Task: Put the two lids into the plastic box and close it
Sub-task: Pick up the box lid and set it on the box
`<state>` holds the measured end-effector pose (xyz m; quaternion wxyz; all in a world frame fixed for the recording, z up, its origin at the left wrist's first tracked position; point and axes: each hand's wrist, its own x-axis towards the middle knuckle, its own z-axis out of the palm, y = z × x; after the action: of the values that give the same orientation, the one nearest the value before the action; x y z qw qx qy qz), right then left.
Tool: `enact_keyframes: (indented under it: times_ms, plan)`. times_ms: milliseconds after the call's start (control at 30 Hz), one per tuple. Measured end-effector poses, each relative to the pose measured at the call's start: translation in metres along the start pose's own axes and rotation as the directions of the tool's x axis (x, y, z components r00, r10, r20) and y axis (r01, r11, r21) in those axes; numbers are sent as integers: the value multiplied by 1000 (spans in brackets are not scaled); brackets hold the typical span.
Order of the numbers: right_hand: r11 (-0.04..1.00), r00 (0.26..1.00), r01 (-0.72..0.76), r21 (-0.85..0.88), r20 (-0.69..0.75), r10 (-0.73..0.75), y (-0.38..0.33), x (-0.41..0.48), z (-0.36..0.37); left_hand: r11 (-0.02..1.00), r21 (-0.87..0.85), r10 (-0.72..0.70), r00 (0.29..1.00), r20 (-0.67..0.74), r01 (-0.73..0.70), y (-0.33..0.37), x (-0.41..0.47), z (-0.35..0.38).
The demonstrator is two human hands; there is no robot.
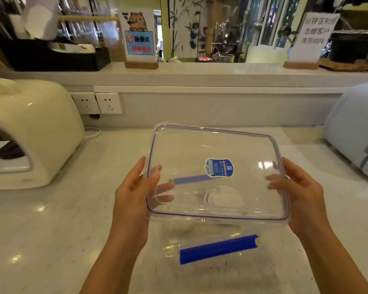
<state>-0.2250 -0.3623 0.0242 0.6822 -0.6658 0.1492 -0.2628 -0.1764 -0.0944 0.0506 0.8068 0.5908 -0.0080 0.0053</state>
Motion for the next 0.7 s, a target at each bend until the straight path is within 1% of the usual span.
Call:
enact_keyframes:
  times_ms: [67, 133, 233, 300, 400, 533, 700]
  plan:
    - [999, 997, -48, -22, 66, 50, -3, 10, -1, 994, 111, 29, 999, -39, -24, -5, -4, 1]
    - [991, 986, -86, -102, 132, 100, -6, 20, -2, 985, 169, 26, 998, -54, -16, -13, -8, 1]
    - [962, 966, -146, -231, 174, 189, -6, 34, -3, 965, 249, -57, 995, -86, 77, -28, -12, 1]
    - [942, 949, -186, -278, 198, 246, -1, 39, -2, 939, 313, -114, 987, -112, 144, -38, -10, -1]
    - [920, 925, -231, -317, 223, 309, 9, 41, -1, 895, 404, -149, 980, -131, 190, -49, -3, -4]
    - [910, 915, -254, -327, 225, 336, 15, 38, 2, 862, 466, -155, 979, -134, 200, -54, 2, -9]
    - [918, 915, -237, -319, 243, 321, 18, 32, 7, 847, 511, -111, 989, -96, 145, -60, -3, -15]
